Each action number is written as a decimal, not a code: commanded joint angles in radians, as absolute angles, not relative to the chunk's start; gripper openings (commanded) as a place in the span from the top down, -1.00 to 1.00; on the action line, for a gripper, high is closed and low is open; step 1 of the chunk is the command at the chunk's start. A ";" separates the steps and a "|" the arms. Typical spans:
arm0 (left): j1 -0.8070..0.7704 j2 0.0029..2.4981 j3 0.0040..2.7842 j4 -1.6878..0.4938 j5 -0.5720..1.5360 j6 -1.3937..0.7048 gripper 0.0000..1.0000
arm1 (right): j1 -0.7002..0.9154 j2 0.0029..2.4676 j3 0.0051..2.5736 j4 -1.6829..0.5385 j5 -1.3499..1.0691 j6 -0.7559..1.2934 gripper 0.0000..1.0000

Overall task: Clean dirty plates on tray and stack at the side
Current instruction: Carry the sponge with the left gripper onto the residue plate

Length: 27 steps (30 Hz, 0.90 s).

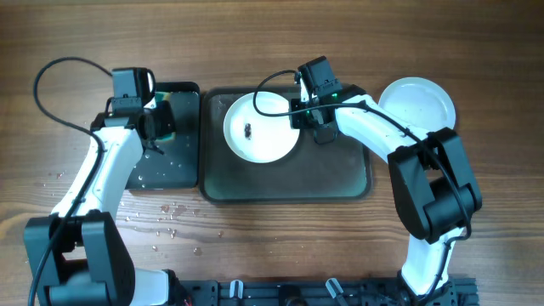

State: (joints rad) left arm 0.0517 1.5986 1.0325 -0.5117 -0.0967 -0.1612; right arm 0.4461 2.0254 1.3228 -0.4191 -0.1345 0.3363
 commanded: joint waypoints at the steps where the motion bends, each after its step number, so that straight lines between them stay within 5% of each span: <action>1: 0.023 1.537 1.032 -0.488 -0.158 -0.278 0.92 | 0.449 2.038 1.314 -0.412 -0.158 0.344 0.88; 10: -0.068 1.479 1.032 -0.445 -0.302 -0.278 0.92 | 0.449 2.038 1.314 -0.411 -0.158 0.344 0.89; 20: 0.050 1.480 1.122 -0.571 0.101 -0.269 0.92 | 0.449 2.038 1.314 -0.411 -0.164 0.403 0.90; 27: 0.095 1.499 1.238 -0.730 0.137 -0.193 0.92 | 0.449 2.038 1.314 -0.411 -0.254 0.430 0.90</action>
State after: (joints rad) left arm 0.0872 1.4940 1.1671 -0.6907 0.0708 -0.2474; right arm 0.4461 2.0254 1.3228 -0.4179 -0.1780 0.3935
